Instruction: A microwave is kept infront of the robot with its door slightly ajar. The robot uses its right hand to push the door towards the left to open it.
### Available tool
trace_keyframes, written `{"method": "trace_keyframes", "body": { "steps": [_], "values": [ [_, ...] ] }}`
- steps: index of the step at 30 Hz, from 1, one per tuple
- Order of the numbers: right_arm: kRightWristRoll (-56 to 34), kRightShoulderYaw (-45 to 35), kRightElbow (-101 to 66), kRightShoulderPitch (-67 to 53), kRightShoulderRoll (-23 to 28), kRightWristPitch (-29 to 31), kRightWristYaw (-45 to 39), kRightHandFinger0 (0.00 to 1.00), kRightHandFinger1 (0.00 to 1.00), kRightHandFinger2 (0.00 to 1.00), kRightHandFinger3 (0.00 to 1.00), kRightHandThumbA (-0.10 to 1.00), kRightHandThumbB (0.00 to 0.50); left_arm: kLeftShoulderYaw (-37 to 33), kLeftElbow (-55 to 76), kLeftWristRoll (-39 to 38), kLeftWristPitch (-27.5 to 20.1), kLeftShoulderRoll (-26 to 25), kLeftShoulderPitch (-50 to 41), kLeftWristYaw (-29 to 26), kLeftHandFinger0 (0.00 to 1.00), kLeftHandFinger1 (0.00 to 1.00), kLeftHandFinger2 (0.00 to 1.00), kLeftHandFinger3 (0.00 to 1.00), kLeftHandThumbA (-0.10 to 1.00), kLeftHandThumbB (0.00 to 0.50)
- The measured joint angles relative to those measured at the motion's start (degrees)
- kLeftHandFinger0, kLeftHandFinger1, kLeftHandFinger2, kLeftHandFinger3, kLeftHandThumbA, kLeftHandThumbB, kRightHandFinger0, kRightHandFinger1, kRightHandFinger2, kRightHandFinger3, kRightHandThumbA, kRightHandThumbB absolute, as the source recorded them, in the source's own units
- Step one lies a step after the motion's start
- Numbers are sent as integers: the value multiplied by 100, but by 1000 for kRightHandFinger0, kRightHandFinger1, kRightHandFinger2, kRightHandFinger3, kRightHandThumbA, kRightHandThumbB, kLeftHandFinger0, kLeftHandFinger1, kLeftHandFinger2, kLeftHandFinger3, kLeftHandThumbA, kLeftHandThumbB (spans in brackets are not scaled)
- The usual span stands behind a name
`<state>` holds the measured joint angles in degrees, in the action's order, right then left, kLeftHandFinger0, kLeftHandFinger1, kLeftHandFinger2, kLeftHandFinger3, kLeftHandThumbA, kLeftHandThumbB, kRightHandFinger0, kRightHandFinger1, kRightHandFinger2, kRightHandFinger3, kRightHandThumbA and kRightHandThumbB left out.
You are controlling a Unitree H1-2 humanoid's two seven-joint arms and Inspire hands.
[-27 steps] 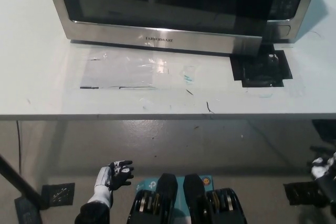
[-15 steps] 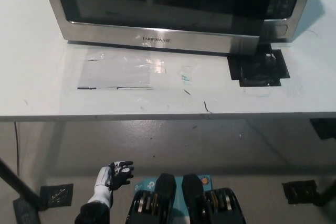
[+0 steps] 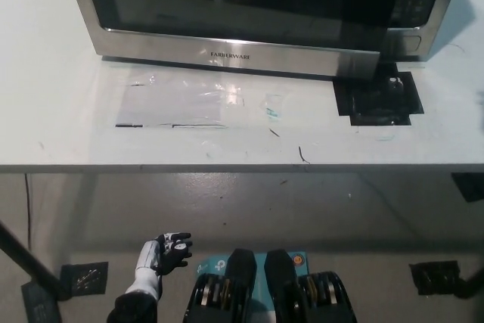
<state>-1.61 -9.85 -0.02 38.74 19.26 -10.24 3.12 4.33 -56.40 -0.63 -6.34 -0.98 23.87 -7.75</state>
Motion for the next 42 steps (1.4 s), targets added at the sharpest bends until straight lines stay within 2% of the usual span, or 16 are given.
{"method": "trace_keyframes", "body": {
  "steps": [2, 6, 8, 10, 13, 14, 18, 22, 26, 27, 29, 33, 35, 38, 40, 42],
  "values": [
    [32, 44, 339, 140, -8, 6, 5, 245, 377, 493, 682, 175, 155, -4, 23, 0, 0, 1, -1, 2, 646, 543, 543, 523, 154, 5],
    [154, 226, 1430, 507, -39, 51, 30, 257, 371, 483, 664, 193, 162, -16, 48, 5, 2, 3, -4, 1, 663, 563, 581, 538, 169, 0],
    [222, 291, 1826, 621, -51, 93, 45, 288, 393, 499, 664, 211, 194, -25, 46, 9, 3, 2, -6, 1, 674, 564, 574, 527, 172, 0],
    [264, 343, 2257, 766, -66, 134, 74, 299, 396, 495, 649, 218, 204, -35, 47, 14, 2, 2, -7, 1, 646, 555, 569, 518, 166, 0],
    [343, 436, 2821, 969, -107, 256, 135, 271, 383, 493, 640, 229, 201, -51, 65, 17, 2, 2, -13, 2, 669, 574, 583, 532, 172, 0],
    [362, 448, 2906, 1007, -132, 269, 155, 265, 393, 525, 702, 218, 189, -55, 72, 19, 2, 2, -18, 1, 698, 583, 587, 543, 172, 1],
    [443, 540, 3315, 1113, -305, 399, 201, 284, 415, 529, 741, 168, 185, -61, 78, 20, 9, 4, -27, 3, 688, 572, 579, 525, 158, 0],
    [516, 642, 3744, 1218, -443, 532, 231, 245, 377, 499, 663, 139, 199, -78, 77, 25, 10, 1, -26, 3, 672, 572, 592, 531, 139, 0],
    [589, 737, 4201, 1451, -526, 641, 305, 241, 363, 482, 660, 142, 201, -84, 85, 25, 11, 3, -26, 6, 673, 570, 599, 565, 137, 0],
    [604, 736, 4264, 1495, -546, 655, 341, 248, 359, 461, 627, 221, 209, -84, 87, 23, 10, 3, -26, 8, 646, 544, 573, 546, 131, 3],
    [654, 760, 4345, 1544, -599, 673, 441, 229, 347, 462, 643, 254, 223, -75, 86, 20, 11, 2, -27, 7, 680, 565, 577, 548, 139, 0],
    [713, 804, 4345, 1552, -736, 687, 564, 179, 316, 444, 664, 269, 239, -81, 85, 26, 12, -5, -28, 5, 708, 577, 584, 550, 176, 3],
    [734, 849, 4331, 1551, -796, 697, 595, 221, 334, 447, 668, 265, 220, -89, 85, 26, 12, 1, -27, 7, 653, 563, 579, 549, 178, 3],
    [779, 935, 4148, 1490, -860, 686, 650, 209, 336, 468, 656, 297, 233, -89, 85, 25, 12, -1, -28, 9, 641, 563, 584, 552, 159, 0],
    [784, 951, 3841, 1330, -926, 645, 670, 215, 347, 480, 649, 315, 226, -89, 84, 24, 12, -8, -28, 11, 651, 568, 582, 551, 149, 0],
    [783, 952, 3463, 1104, -1008, 582, 689, 224, 327, 463, 647, 303, 205, -88, 83, 23, 12, -15, -27, 12, 726, 612, 614, 562, 145, 0]
  ]
}}
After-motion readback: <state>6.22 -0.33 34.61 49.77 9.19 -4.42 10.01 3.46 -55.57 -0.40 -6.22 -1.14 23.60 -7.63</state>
